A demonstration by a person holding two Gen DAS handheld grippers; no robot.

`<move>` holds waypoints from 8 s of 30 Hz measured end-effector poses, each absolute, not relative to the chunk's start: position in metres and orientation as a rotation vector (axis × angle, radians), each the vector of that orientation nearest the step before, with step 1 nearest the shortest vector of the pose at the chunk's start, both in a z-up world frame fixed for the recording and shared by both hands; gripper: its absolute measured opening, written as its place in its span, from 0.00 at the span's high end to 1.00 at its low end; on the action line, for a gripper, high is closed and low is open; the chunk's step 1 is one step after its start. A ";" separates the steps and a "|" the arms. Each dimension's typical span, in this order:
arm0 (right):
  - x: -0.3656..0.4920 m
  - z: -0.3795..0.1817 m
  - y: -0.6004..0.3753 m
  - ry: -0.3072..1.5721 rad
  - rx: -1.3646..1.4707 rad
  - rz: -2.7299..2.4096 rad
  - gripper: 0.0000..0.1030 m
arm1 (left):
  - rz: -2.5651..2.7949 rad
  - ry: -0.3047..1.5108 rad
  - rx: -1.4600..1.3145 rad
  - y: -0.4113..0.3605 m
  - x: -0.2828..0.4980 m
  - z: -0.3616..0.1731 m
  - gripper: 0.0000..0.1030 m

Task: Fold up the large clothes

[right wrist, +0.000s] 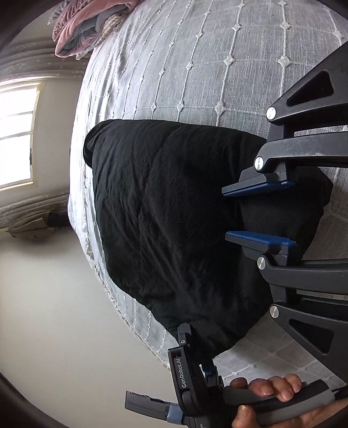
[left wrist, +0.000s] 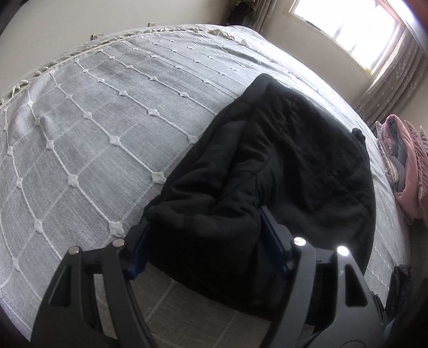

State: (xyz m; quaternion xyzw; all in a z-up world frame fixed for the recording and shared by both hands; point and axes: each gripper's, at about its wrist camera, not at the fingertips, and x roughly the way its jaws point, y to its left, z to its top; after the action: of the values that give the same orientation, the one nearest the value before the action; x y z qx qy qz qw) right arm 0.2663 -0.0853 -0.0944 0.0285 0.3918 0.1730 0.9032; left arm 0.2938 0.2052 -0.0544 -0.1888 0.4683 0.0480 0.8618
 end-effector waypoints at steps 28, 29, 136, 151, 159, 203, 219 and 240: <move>0.474 -0.045 -0.110 0.980 0.216 0.297 0.73 | 0.046 1.020 -0.505 0.223 0.298 -0.060 0.20; 0.487 -0.065 -0.098 1.049 0.179 0.289 0.73 | 0.039 1.016 -0.514 0.224 0.298 -0.060 0.18; 0.274 -0.124 -0.188 1.055 0.704 0.403 0.00 | -0.178 1.155 -0.657 0.257 0.280 -0.087 0.00; 0.297 -0.138 -0.195 1.054 0.824 0.430 0.00 | -0.212 1.196 -0.688 0.254 0.295 -0.094 0.00; 0.325 -0.138 -0.186 1.053 0.830 0.413 0.02 | -0.196 1.174 -0.697 0.250 0.300 -0.094 0.04; 0.147 0.112 -0.428 0.498 0.095 -0.005 0.56 | -0.966 0.636 -0.414 -0.184 0.168 0.147 0.57; 0.024 -0.066 -0.791 0.593 0.965 -0.421 0.34 | -1.217 1.238 -0.527 -0.371 0.100 -0.053 0.43; -0.142 0.020 -0.545 0.382 0.558 -0.528 0.15 | -0.923 0.836 0.068 -0.253 0.004 0.081 0.06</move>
State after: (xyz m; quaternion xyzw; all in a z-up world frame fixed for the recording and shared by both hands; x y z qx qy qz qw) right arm -0.1417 -0.5452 0.0205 0.2705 0.1850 -0.2561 0.9094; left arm 0.0035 -0.2530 0.0811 0.0319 0.3914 -0.4323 0.8117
